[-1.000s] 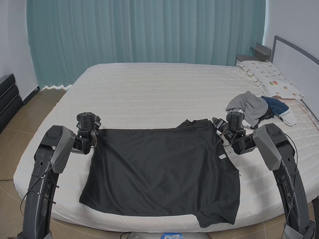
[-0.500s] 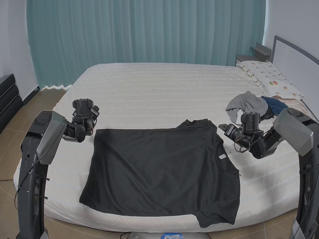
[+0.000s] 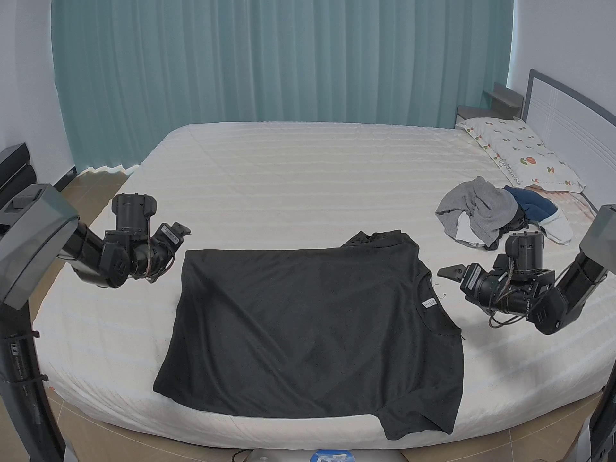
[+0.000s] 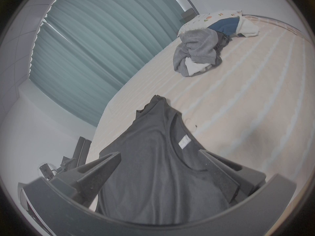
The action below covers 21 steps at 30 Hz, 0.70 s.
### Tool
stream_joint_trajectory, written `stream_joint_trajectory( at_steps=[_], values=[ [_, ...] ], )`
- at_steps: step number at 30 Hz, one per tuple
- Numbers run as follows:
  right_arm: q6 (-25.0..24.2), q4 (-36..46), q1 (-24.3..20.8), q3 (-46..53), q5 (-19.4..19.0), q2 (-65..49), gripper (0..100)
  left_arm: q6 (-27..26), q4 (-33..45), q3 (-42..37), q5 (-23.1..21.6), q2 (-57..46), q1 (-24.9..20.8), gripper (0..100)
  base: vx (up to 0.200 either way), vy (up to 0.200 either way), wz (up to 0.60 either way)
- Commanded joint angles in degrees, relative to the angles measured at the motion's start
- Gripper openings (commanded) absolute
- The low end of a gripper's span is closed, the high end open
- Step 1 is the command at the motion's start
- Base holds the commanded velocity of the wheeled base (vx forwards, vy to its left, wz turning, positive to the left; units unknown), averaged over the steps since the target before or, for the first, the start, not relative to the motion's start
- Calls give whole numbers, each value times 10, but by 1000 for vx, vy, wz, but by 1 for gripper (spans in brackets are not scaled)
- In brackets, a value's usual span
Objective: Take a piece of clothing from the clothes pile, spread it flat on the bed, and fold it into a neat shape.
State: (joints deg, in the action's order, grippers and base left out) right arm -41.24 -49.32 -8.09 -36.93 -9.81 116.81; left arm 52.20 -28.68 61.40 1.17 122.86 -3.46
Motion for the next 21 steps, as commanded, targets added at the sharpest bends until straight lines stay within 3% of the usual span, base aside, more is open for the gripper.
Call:
stream_joint_trajectory(
  at_steps=[1, 2, 3, 4, 5, 10, 14, 17, 19, 21],
  values=[
    [-12, -82, 59, 249, -105, -120, 100, 15, -139, -398, -115, -231, -8, 100, 0, 0, 0],
    [-8, -98, 66, 281, -142, -114, 100, 17, -146, -421, -127, -233, -11, 100, 0, 0, 0],
    [-8, -98, 66, 281, -142, -114, 100, 17, -146, -421, -127, -233, -11, 100, 0, 0, 0],
    [-10, -117, 68, 325, -197, -100, 100, 22, -148, -440, -165, -223, -14, 100, 0, 0, 0],
    [-8, -124, 68, 333, -215, -90, 100, 22, -148, -444, -182, -214, -14, 100, 0, 0, 0],
    [-17, -186, 61, 340, -241, -52, 100, 19, -182, -448, -235, -146, 1, 100, 0, 0, 0],
    [-11, -227, 56, 327, -275, 32, 100, 16, -258, -448, -235, -80, 14, 100, 0, 0, 0],
    [-10, -294, 61, 324, -283, 83, 100, 18, -300, -451, -233, -57, 20, 100, 0, 0, 0],
    [-12, -400, 62, 337, -292, 136, 100, 19, -325, -452, -234, -51, 21, 100, 0, 0, 0],
    [-4, -407, 62, 337, -294, 153, 100, 18, -328, -452, -233, -49, 21, 100, 0, 0, 0]
  ],
)
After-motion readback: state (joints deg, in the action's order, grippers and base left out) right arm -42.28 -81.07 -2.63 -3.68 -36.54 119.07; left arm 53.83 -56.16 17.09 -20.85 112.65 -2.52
